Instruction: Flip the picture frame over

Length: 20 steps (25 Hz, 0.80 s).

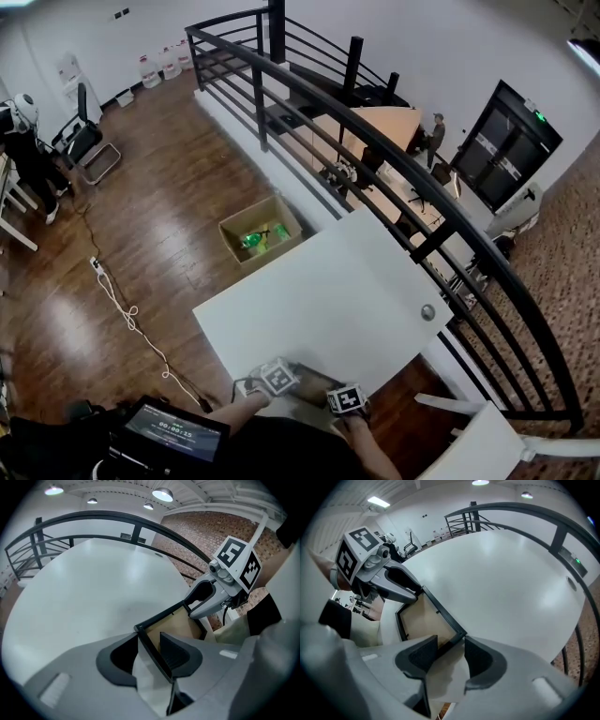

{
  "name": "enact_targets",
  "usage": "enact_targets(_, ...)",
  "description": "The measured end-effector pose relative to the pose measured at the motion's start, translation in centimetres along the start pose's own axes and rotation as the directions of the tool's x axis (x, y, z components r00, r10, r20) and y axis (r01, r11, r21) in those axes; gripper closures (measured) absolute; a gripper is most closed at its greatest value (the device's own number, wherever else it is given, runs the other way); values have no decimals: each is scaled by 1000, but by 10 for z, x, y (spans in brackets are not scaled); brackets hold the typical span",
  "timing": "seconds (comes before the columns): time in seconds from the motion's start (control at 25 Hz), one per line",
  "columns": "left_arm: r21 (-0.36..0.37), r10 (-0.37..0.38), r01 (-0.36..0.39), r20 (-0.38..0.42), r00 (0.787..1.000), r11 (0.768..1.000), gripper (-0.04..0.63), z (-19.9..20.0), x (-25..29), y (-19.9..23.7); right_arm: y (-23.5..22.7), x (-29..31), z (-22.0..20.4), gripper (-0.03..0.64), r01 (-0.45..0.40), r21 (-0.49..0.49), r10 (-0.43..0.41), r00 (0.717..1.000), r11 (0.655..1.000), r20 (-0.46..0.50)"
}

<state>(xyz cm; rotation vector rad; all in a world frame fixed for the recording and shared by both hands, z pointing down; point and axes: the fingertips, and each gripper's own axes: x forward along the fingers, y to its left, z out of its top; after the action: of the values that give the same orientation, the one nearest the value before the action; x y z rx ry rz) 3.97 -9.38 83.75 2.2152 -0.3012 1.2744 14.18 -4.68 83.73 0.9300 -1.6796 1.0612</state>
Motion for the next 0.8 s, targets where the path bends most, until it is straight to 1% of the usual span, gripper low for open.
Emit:
enact_targets(0.28, -3, 30, -30, 72, 997, 1000, 439, 5, -15, 5, -5, -13, 3, 453, 48, 38, -50, 997, 998, 53)
enact_targets(0.4, -6, 45, -44, 105, 993, 999, 439, 8, -22, 10, -10, -21, 7, 453, 74, 61, -79, 992, 995, 96)
enact_targets(0.48, -14, 47, -45, 141, 989, 999, 442, 13, -28, 11, -13, -30, 12, 453, 88, 75, -97, 986, 993, 136)
enact_targets(0.6, -14, 40, -38, 215, 976, 999, 471, 29, -41, 8, -15, -47, 22, 453, 95, 83, -111, 971, 992, 214)
enact_targets(0.72, 1, 52, -54, 272, 961, 999, 491, 43, -57, 2, -12, -64, 32, 454, 85, 72, -102, 951, 994, 291)
enact_targets(0.8, 14, 56, -64, 315, 948, 998, 517, 54, -68, -3, -11, -76, 41, 465, 88, 67, -106, 934, 994, 341)
